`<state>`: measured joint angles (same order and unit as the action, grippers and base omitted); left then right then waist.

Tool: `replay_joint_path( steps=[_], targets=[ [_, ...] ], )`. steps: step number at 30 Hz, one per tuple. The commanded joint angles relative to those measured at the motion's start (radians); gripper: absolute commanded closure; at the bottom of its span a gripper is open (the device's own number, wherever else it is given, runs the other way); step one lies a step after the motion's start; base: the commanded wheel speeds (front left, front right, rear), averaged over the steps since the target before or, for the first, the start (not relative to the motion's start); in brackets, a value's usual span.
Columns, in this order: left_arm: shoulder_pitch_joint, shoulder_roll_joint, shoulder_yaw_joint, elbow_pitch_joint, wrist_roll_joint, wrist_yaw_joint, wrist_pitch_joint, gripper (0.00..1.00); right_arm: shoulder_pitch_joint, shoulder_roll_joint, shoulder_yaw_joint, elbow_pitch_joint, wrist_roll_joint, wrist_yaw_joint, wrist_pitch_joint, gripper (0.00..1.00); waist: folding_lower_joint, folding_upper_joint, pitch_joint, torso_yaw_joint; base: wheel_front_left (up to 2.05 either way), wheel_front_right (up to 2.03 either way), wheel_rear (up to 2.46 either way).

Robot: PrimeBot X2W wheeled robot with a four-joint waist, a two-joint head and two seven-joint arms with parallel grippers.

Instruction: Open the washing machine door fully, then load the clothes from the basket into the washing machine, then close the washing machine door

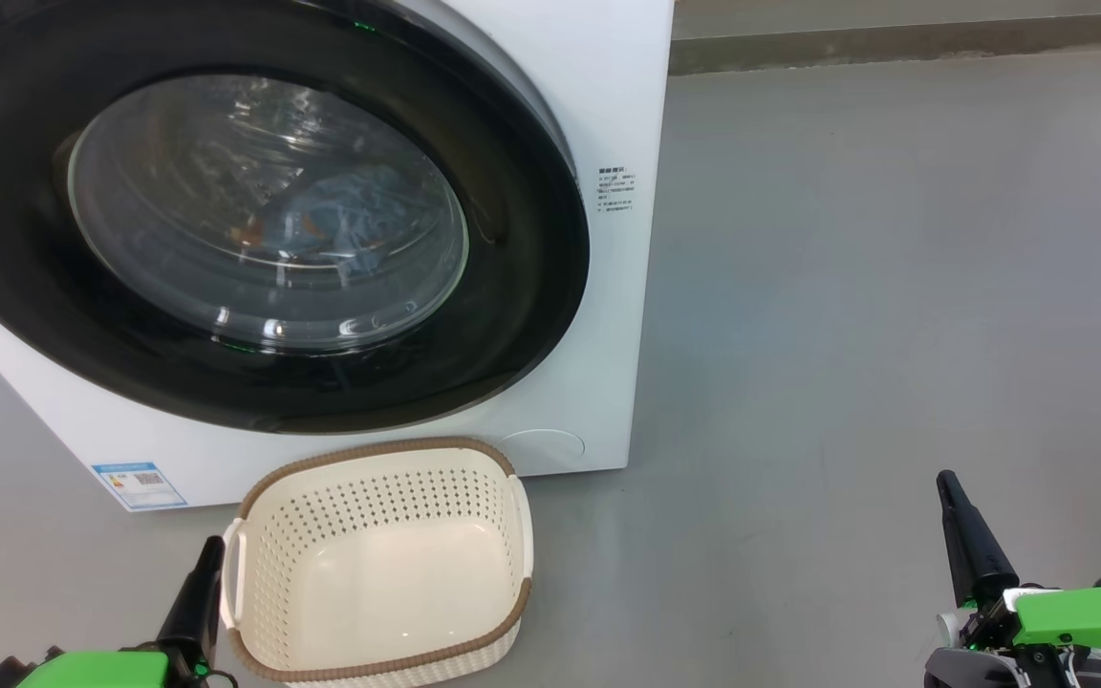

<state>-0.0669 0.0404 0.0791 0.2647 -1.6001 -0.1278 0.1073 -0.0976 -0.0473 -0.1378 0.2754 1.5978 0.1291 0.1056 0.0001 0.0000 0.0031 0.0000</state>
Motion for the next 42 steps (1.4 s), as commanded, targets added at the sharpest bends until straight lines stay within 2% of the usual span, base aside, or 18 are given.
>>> replay_joint_path(
  steps=[1,42],
  targets=[
    [-0.041,0.010,0.035,-0.020,-0.008,-0.003,0.006,1.00,-0.010,-0.003,0.023,-0.031,0.010,0.002,0.008,1.00,-0.0001,0.0000,0.000,0.000,0.00,0.00,0.00],
    [-0.041,0.010,0.035,-0.020,-0.008,-0.003,0.006,1.00,-0.010,-0.003,0.023,-0.031,0.010,0.002,0.008,1.00,-0.0001,0.0000,0.000,0.000,0.00,0.00,0.00]
  ],
)
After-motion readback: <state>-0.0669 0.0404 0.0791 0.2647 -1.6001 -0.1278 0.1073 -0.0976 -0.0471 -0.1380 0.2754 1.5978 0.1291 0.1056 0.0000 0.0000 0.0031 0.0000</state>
